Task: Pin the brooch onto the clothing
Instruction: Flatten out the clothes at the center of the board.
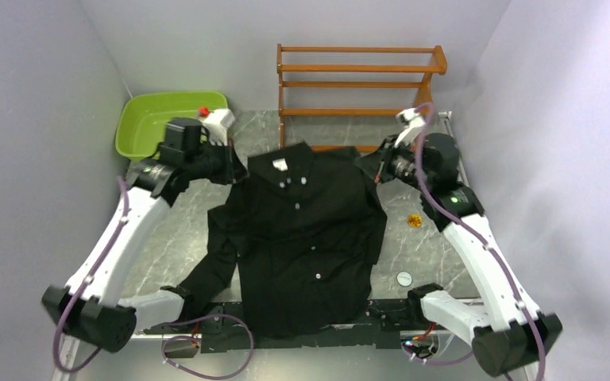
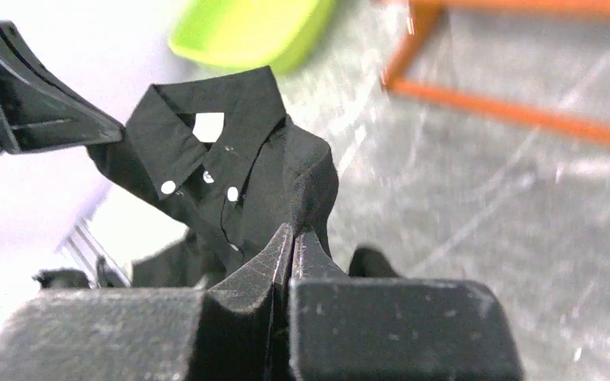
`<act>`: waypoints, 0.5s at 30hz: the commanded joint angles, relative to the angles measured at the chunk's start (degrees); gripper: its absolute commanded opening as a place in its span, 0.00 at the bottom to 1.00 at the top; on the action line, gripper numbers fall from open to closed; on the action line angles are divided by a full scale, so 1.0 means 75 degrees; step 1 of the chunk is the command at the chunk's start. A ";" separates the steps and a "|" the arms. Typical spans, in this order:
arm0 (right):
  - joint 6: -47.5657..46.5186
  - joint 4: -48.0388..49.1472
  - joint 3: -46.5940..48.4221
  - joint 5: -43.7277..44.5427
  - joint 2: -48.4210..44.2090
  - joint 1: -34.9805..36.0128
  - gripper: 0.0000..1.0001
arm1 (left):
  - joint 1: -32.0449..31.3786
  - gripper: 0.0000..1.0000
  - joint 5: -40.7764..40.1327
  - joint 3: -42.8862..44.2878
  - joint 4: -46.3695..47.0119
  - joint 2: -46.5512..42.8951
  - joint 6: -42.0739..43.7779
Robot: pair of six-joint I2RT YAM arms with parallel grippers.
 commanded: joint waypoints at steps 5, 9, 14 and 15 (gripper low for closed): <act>0.1120 0.2042 0.1689 0.0419 -0.1084 0.0007 0.00 | -0.0009 0.03 -0.1066 0.2650 0.0892 -0.1284 0.0468; 0.1059 0.2439 0.2580 0.0810 -0.1402 0.0007 0.00 | -0.0012 0.03 -0.0896 0.4307 0.0962 -0.1220 0.0653; 0.1043 0.3187 0.3196 0.0983 -0.1896 0.0007 0.00 | -0.0012 0.03 -0.0527 0.6261 0.1068 -0.0998 0.0643; 0.1054 0.3264 0.3309 0.0990 -0.1940 0.0007 0.00 | -0.0012 0.02 -0.0447 0.6697 0.0997 -0.0884 0.0626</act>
